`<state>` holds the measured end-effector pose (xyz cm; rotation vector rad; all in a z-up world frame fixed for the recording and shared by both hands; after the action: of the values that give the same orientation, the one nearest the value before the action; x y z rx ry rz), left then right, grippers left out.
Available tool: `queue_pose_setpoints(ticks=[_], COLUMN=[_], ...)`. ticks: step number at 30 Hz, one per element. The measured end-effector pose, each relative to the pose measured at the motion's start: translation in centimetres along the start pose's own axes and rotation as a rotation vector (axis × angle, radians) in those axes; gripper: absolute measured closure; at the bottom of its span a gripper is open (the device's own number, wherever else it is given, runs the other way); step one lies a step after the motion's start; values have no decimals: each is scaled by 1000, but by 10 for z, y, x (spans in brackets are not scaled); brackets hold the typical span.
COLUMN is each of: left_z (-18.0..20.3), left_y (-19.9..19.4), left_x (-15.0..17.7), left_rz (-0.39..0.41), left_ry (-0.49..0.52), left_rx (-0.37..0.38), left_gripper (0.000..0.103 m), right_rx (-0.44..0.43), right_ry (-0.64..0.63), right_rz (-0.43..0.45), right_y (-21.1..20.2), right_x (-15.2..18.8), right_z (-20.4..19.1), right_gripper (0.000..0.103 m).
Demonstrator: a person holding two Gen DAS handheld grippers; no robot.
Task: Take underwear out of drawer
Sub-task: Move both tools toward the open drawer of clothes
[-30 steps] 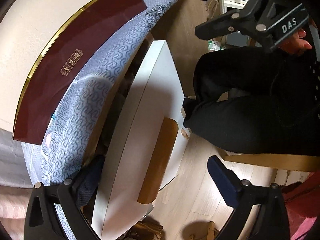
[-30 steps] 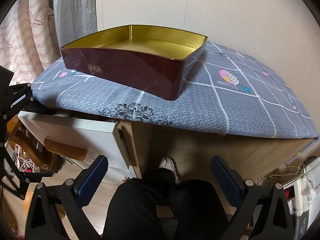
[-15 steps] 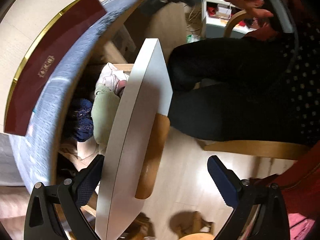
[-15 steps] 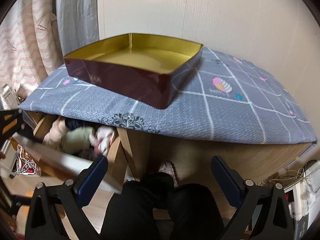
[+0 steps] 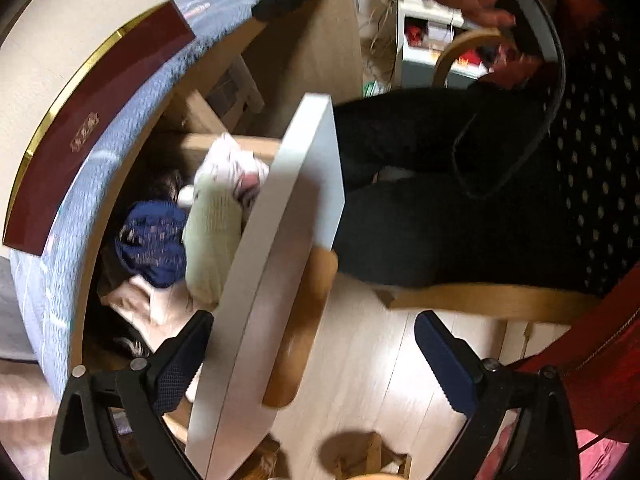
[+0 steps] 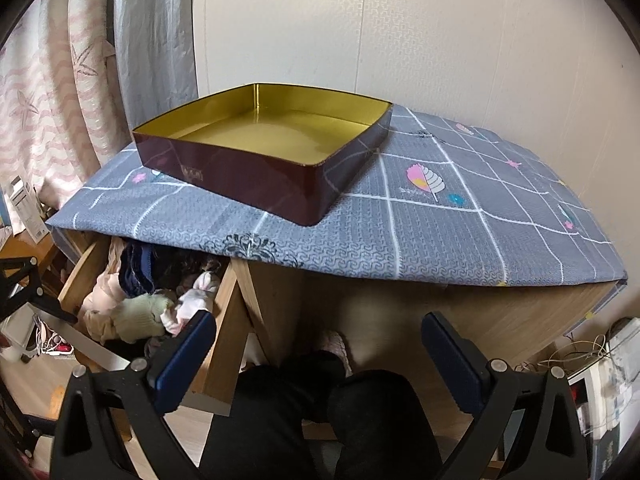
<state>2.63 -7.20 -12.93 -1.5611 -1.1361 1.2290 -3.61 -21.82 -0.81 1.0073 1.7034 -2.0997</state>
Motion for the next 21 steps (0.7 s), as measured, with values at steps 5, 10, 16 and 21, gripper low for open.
queue_pose_setpoints(ticks=[5, 10, 16, 21], left_z=[8, -5, -13, -12], left_y=[39, 38, 41, 41], left_x=[-17, -26, -28, -24], left_rz=[-103, -69, -38, -55], left_ry=[92, -73, -129, -97], left_rx=[-9, 101, 84, 66], left_gripper=[7, 8, 6, 6], right_rx=[-9, 13, 13, 7], right_ry=[5, 4, 24, 11], right_rz=[-28, -4, -14, -19], right_y=[4, -3, 2, 7], right_x=[6, 7, 1, 1], right_z=[-2, 2, 7, 4], right_gripper=[0, 0, 0, 0])
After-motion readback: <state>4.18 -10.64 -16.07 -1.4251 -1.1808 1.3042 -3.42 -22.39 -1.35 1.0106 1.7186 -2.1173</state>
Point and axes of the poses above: each gripper's, at about its wrist camera, not at the fingertips, and y roughly the way its jaws point, z to its right, x to its underside, the point moved 6 cm from there along y, roughly the way its jaws point, and after that the axes turned 2 degrees about -z, right-handed, at the moved point
